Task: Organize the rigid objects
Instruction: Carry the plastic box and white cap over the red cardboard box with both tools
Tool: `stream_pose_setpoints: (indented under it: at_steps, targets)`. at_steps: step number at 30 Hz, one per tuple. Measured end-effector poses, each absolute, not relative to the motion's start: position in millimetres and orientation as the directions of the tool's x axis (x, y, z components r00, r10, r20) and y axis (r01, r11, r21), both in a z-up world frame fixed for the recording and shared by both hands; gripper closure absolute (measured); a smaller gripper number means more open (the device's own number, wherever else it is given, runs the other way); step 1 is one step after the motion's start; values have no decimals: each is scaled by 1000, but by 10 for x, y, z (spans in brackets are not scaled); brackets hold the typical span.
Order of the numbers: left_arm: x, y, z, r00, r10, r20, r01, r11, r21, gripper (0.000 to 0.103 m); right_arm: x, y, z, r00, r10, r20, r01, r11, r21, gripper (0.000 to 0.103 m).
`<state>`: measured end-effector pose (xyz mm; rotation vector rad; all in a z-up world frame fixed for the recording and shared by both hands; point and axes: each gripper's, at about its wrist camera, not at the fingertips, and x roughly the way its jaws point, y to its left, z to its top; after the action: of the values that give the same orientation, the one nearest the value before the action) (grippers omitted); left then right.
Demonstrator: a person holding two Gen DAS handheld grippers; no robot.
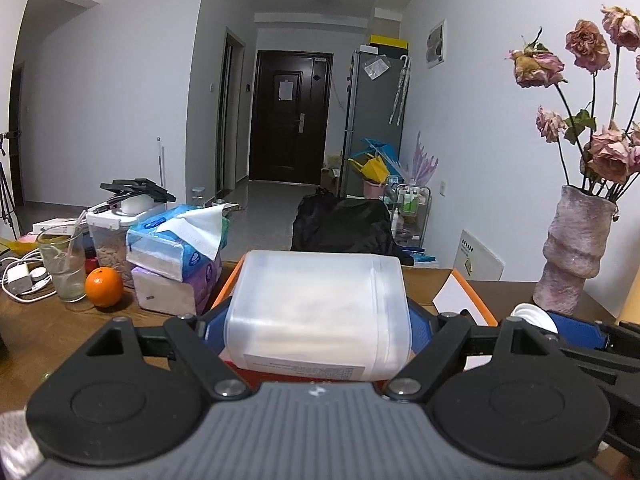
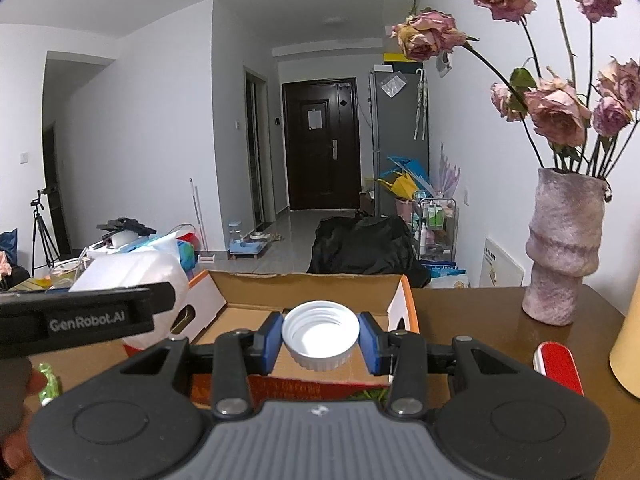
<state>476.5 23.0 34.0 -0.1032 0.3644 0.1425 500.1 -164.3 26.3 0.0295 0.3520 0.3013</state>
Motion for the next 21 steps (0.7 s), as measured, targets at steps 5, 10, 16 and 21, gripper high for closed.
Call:
stream_pose_setpoints:
  at_steps: [5, 10, 16, 21]
  targets:
    - [4949, 261, 319, 922, 128, -367, -166, 983, -74, 19, 5177, -1591, 280, 895, 299, -330, -291, 954, 77, 64]
    - [5139, 288, 301, 918, 139, -372, -177, 982, -69, 19, 5342, -1540, 279, 894, 297, -335, -291, 954, 69, 64]
    - [5355, 307, 277, 914, 153, -374, -186, 981, -52, 19, 5562, -1498, 260, 889, 292, -354, -286, 956, 70, 64]
    - [5543, 328, 259, 909, 167, -381, -197, 980, -41, 19, 5762, -1462, 252, 884, 282, -374, -277, 958, 68, 64]
